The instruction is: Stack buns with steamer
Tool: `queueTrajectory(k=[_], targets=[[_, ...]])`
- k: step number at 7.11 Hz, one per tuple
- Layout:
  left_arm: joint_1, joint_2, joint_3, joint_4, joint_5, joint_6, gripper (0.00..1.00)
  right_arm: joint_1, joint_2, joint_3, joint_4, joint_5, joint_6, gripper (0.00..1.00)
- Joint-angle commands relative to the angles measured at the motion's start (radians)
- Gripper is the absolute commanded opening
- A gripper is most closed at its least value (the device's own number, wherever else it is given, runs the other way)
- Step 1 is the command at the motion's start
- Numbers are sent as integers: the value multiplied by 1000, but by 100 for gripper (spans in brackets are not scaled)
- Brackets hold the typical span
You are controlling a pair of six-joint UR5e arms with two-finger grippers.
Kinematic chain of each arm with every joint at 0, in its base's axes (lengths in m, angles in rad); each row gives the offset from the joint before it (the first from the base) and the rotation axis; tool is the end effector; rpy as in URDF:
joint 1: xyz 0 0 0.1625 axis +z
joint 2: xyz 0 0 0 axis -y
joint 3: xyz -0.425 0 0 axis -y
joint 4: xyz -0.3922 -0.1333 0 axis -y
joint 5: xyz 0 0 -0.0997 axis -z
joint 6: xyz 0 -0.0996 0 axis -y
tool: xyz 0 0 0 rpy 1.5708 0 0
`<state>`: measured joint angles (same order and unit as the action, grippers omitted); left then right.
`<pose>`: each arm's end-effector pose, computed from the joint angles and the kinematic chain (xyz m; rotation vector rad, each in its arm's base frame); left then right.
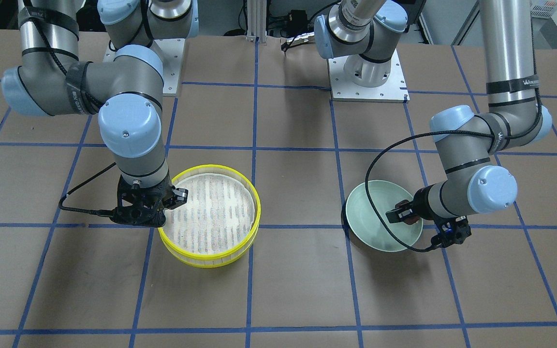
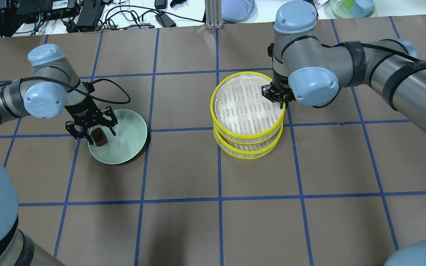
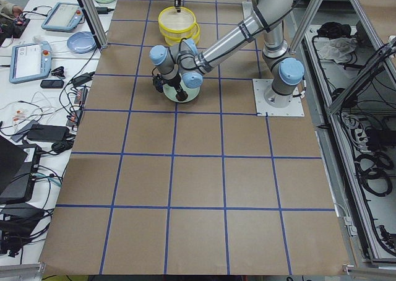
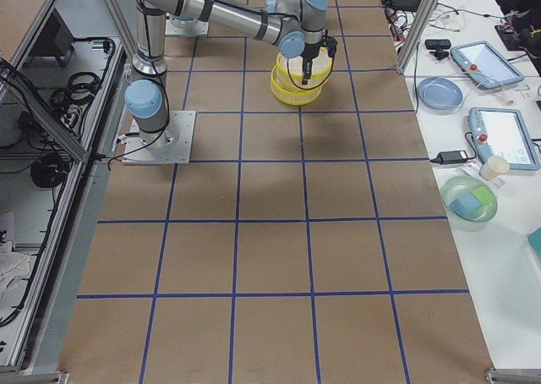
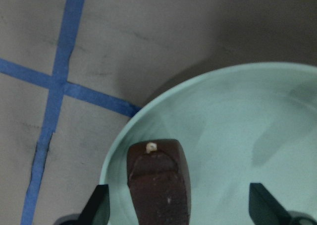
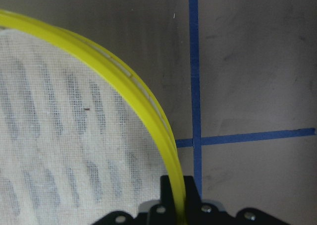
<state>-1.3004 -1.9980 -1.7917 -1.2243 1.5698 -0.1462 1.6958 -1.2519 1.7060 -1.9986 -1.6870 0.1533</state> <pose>0.0195 -0.5699 0.1878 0.6385 -3.0199 -0.4680 0.1935 -0.5630 0.2925 -0.0405 -3.0226 -0.0150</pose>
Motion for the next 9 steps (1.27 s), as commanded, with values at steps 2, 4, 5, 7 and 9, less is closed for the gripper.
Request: queueTrajectory(k=[2, 4, 5, 7, 9], targets=[[0, -1, 9, 28, 6, 33, 0, 4, 0, 20, 0, -7, -57, 11], [-2, 19, 14, 54, 7, 63, 0, 2, 5, 21, 0, -7, -58, 11], [-20, 43, 47, 51, 3, 57, 0, 2, 6, 23, 0, -8, -67, 11], [-171, 91, 125, 14, 4, -57, 0, 2, 11, 33, -2, -8, -80, 11], [-291, 126, 164, -4, -54, -191, 0, 2, 11, 46, -9, -10, -80, 11]])
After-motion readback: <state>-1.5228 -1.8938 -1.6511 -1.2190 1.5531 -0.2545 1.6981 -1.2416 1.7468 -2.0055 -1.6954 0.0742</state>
